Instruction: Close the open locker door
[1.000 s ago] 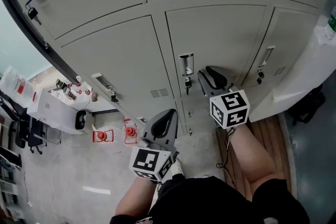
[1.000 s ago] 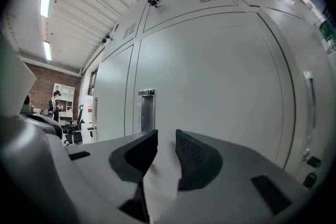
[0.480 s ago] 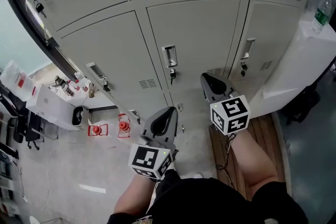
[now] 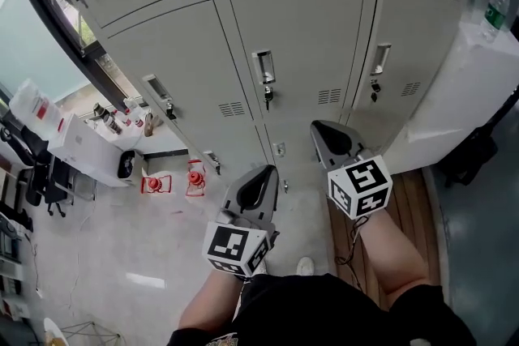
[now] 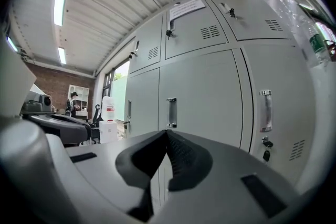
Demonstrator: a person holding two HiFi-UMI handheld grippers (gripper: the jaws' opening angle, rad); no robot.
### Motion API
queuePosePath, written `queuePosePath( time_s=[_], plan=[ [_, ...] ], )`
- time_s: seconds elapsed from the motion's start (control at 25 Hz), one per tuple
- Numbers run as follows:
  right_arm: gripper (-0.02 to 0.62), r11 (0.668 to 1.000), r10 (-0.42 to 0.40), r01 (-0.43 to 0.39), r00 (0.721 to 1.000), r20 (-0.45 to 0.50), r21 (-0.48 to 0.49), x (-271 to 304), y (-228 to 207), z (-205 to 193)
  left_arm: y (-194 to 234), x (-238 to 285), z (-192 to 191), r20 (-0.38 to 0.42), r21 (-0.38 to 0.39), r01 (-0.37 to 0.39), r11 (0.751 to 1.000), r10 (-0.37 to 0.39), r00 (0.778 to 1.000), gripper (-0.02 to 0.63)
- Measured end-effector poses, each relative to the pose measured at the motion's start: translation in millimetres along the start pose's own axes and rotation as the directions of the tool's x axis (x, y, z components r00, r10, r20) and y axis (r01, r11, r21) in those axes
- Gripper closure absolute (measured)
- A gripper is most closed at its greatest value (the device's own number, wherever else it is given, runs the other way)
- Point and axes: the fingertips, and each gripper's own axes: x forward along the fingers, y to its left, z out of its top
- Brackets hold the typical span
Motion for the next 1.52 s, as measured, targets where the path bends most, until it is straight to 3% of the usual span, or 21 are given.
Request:
queuePosePath(
  time_s=[0.4,0.92,1.52],
  plan=[
    [0.541,1.000,-0.017,0.017,1.000,0.006,0.019,-31,65,-3,10,-55,-2,-0.003,-0.007,0.026,1.000,-0.026,1.000,0.588],
    [0.541,0.992,-0.122,0.123,0.992,-0.026,0.035,-84,160,-15,13,-140,-13,0.007,-0.043,0.144,0.989,-0.144,0.990,0.588],
    [0.543,0.982,-0.181,0.182,0.983,-0.027,0.047,-110,195,-24,4,-169,-21,0.000,-0.041,0.223,0.974,-0.223,0.975,0.588]
  ],
)
